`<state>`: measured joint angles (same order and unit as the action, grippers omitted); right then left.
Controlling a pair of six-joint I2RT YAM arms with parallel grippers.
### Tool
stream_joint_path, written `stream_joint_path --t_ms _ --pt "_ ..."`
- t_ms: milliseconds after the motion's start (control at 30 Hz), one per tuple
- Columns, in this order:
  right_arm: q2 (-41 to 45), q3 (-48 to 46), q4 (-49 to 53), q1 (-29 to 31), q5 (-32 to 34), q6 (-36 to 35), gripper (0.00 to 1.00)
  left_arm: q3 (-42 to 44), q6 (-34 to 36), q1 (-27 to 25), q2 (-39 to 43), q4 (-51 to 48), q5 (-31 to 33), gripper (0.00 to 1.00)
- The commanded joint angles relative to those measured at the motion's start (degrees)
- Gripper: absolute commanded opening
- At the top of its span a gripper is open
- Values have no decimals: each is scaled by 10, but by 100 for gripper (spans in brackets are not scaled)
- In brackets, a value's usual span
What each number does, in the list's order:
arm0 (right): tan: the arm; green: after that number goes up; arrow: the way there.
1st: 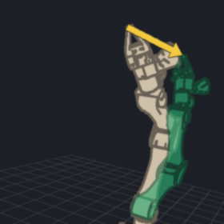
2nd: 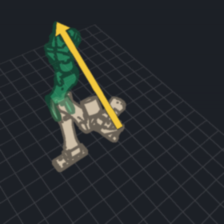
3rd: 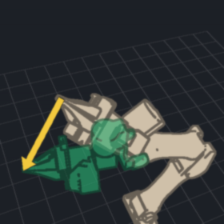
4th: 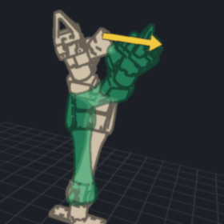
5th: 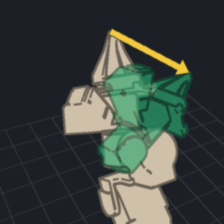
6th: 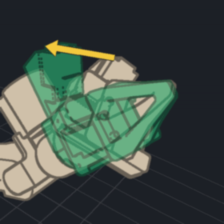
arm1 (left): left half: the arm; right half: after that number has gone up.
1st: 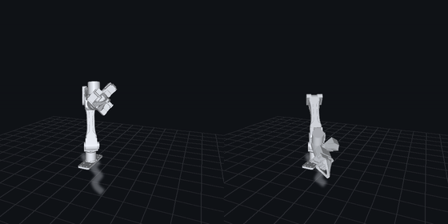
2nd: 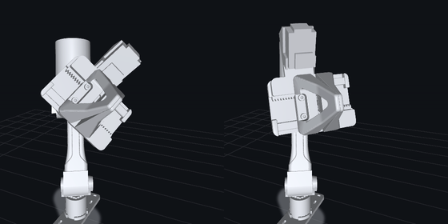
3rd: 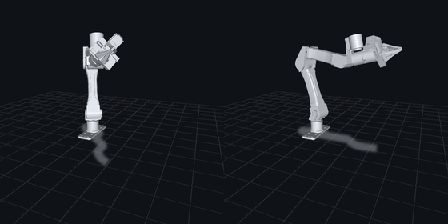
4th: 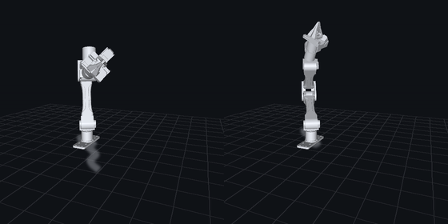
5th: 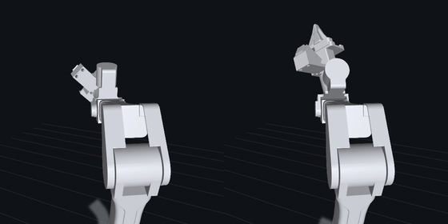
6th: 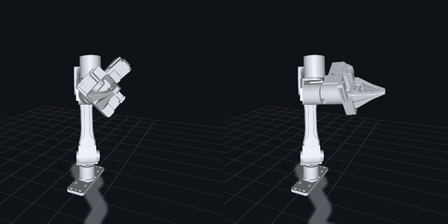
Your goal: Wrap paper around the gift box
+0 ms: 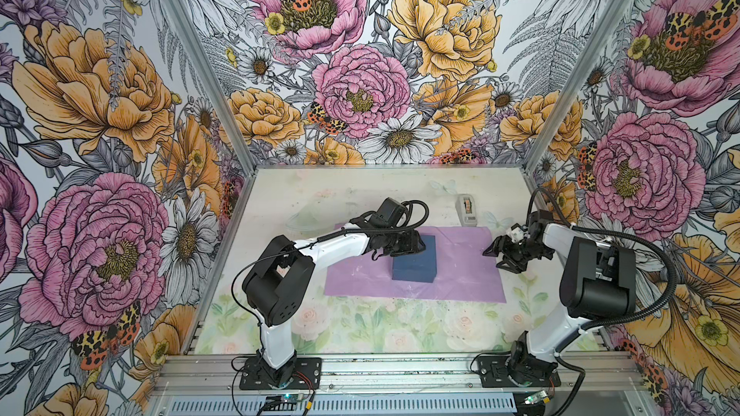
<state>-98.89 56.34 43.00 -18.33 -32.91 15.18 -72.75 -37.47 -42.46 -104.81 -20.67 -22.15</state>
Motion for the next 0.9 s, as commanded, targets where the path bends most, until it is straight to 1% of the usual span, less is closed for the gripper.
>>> stream_joint_path --t_ms 0,100,167,200,267,367,467,567,767,867 --pt "-15 18 -11 4 -27 -25 66 4 6 4 -20 -3 -7 55" --pt "-18 26 -29 5 -50 -29 66 4 6 4 -23 2 -7 55" --pt "-23 34 -34 8 -54 -31 66 5 6 5 -24 2 -7 55" --pt "-24 39 -32 10 -44 -30 66 4 6 5 -24 2 -8 55" --pt "-2 38 -28 10 -4 -19 66 5 4 6 -25 3 -5 55" --pt "56 23 -1 9 85 19 67 3 3 8 -25 4 -6 55" --pt "85 3 59 9 137 57 69 6 2 10 -25 4 -5 55" --pt "96 -29 90 10 178 93 72 7 2 12 -25 4 -7 55" --pt "95 -66 90 22 199 139 74 18 3 17 -22 9 -11 54" --pt "84 -72 88 36 184 144 74 27 0 19 -17 16 -12 54"
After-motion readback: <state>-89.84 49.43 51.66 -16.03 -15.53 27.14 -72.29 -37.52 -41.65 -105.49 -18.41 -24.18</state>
